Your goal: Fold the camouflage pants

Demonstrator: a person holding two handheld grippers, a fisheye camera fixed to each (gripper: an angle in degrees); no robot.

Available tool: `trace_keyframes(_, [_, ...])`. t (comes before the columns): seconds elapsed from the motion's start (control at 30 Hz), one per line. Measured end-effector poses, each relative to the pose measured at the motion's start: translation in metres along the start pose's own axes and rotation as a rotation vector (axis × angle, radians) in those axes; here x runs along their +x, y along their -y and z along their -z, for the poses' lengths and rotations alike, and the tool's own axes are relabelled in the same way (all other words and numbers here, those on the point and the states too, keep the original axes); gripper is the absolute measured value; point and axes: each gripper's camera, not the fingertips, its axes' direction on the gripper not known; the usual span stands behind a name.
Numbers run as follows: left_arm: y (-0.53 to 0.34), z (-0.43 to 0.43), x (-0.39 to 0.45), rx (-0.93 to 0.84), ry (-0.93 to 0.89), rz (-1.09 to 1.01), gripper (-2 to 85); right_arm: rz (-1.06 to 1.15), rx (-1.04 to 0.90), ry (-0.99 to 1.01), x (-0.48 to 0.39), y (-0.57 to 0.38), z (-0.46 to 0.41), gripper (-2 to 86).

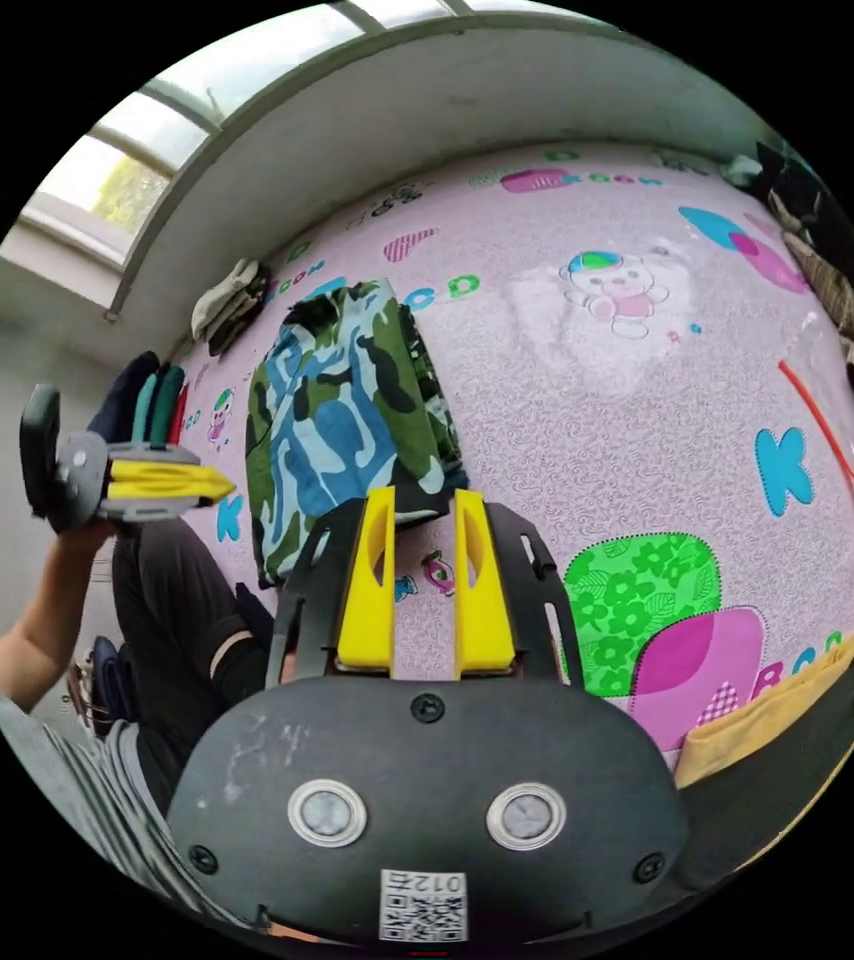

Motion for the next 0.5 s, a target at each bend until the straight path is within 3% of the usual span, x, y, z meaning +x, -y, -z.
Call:
trace_keyframes(0.23, [0.026,-0.049,0.037,-0.167,0.081,-0.116,0.7,-0.177,-0.032,0.265,0.063,-0.002,-0.014,6.1])
trace_keyframes(0.5, [0.040,-0.085,0.039,-0.227,0.125,-0.161,0.6,-0.108,-0.037,0.214,0.079,-0.007,-0.022,5.0])
